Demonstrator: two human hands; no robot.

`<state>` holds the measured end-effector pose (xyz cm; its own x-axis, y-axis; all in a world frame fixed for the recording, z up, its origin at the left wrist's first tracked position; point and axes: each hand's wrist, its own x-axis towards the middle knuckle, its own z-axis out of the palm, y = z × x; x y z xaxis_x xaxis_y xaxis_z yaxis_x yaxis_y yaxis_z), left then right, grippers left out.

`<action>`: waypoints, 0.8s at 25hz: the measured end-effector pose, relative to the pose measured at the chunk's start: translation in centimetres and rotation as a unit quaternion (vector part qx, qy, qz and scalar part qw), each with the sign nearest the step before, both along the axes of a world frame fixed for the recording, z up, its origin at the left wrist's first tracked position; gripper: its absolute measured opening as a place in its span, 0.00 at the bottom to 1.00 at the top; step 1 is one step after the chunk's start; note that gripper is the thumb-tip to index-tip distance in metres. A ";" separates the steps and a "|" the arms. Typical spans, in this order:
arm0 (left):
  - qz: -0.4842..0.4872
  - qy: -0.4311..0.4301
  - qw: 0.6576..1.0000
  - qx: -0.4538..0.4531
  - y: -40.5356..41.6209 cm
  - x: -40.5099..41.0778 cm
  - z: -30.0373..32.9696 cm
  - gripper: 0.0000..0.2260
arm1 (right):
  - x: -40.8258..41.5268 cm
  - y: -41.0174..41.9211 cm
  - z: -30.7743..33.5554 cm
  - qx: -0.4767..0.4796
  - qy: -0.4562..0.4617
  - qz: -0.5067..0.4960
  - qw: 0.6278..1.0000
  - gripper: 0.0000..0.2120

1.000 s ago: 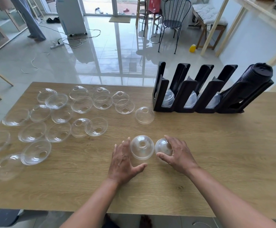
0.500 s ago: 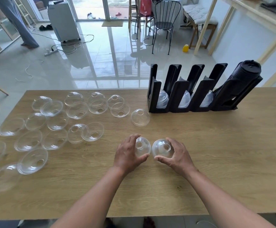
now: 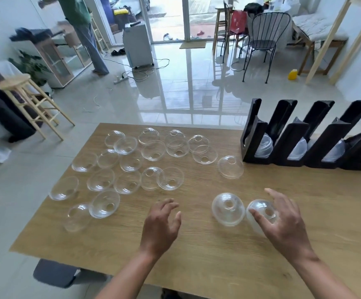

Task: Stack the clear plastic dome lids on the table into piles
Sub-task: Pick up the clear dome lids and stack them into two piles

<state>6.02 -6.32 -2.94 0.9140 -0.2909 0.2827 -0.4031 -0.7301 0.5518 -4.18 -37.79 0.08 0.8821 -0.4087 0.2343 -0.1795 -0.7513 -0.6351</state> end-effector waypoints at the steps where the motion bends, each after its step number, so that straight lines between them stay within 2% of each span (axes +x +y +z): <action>1: 0.035 -0.021 0.999 0.003 2.2 0.1 0.1 0.10 | 0.8 1.2 0.6 -0.007 -0.028 0.013 1.000 0.29; 4: 0.106 -0.082 0.990 0.036 8.3 1.1 0.4 0.09 | 4.8 6.8 1.4 -0.043 -0.057 0.086 0.994 0.18; 8: 0.155 -0.109 0.976 0.105 14.4 3.3 1.2 0.15 | 11.2 14.7 0.8 -0.139 -0.033 0.198 0.970 0.18; 11: 0.162 -0.065 0.967 0.187 16.7 4.5 1.0 0.18 | 15.3 18.1 0.0 -0.239 0.033 0.234 0.942 0.21; 13: 0.154 -0.024 0.964 0.216 17.4 4.8 1.0 0.20 | 17.2 19.3 -0.4 -0.297 0.117 0.252 0.913 0.18; 15: 0.129 -0.016 0.965 0.228 17.8 4.7 1.2 0.15 | 17.8 19.7 -0.9 -0.320 0.168 0.267 0.893 0.12; 16: 0.119 -0.013 0.968 0.219 17.9 4.7 1.3 0.13 | 17.6 19.9 -1.0 -0.303 0.154 0.274 0.900 0.10; 17: 0.110 -0.001 0.976 0.188 17.9 4.5 1.3 0.11 | 16.9 19.8 -1.2 -0.256 0.118 0.269 0.921 0.06; 18: 0.096 0.032 0.988 0.118 17.8 4.2 1.7 0.09 | 16.0 19.8 -1.2 -0.173 0.078 0.249 0.950 0.04; 19: 0.080 0.086 0.993 0.025 17.5 3.9 2.2 0.05 | 15.1 19.7 -0.9 -0.037 0.066 0.220 0.973 0.04; 20: 0.064 0.172 0.980 -0.078 17.0 3.8 2.5 0.02 | 14.3 19.6 -0.7 0.134 0.082 0.179 0.971 0.05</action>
<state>9.79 10.69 -0.45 0.9892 -0.1454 -0.0157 -0.0849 -0.6584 0.7479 10.15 -18.23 -0.58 0.9953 -0.0966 0.0059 -0.0531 -0.5965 -0.8008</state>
